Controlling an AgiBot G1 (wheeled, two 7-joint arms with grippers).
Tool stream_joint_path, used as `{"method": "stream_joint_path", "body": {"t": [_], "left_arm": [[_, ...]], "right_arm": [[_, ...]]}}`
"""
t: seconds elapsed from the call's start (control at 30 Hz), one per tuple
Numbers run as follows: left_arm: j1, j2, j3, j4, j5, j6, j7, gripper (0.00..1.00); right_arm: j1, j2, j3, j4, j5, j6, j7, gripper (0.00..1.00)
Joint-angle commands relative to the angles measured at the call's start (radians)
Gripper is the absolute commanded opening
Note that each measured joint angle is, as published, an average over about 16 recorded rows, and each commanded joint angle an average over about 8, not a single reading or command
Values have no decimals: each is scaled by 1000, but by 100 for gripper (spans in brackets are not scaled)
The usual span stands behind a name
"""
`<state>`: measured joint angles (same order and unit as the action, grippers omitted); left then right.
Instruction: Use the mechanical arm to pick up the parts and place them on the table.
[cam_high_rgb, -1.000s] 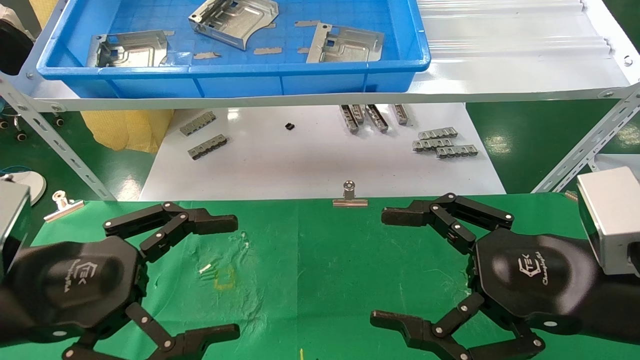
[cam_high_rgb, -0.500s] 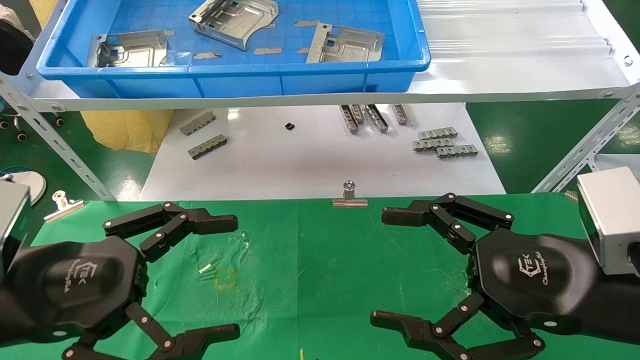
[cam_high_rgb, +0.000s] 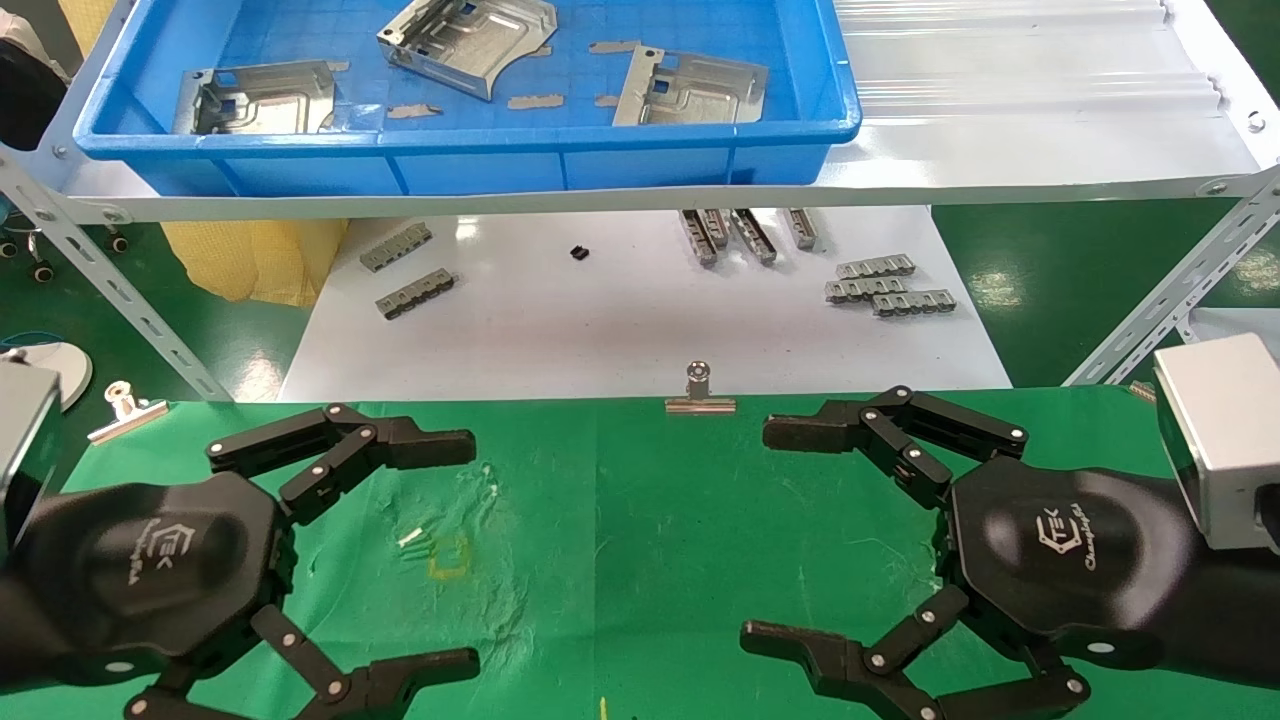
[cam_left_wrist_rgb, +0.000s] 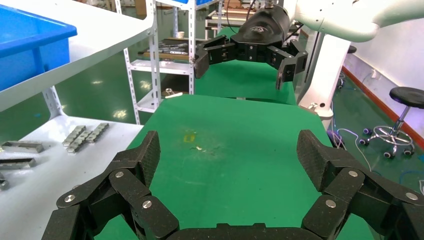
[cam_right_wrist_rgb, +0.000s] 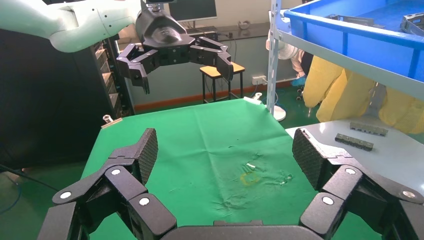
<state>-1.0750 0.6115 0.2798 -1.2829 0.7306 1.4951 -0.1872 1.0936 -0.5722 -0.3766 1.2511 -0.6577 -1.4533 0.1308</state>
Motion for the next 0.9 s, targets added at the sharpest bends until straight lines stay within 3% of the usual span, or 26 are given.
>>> {"method": "stream_joint_path", "body": {"t": [0.03, 0.47, 0.5, 0.73, 0.77, 0.9], "left_arm": [[0, 0, 0, 0, 0, 0, 0, 100], [0, 0, 0, 0, 0, 0, 0, 100], [0, 0, 0, 0, 0, 0, 0, 100], [0, 0, 0, 0, 0, 0, 0, 100], [0, 0, 0, 0, 0, 0, 0, 100], [0, 0, 0, 0, 0, 0, 0, 100]], "right_arm": [[0, 0, 0, 0, 0, 0, 0, 100], [0, 0, 0, 0, 0, 0, 0, 100], [0, 0, 0, 0, 0, 0, 0, 96], [0, 0, 0, 0, 0, 0, 0, 8], [0, 0, 0, 0, 0, 0, 0, 0], [0, 0, 0, 0, 0, 0, 0, 0]]}}
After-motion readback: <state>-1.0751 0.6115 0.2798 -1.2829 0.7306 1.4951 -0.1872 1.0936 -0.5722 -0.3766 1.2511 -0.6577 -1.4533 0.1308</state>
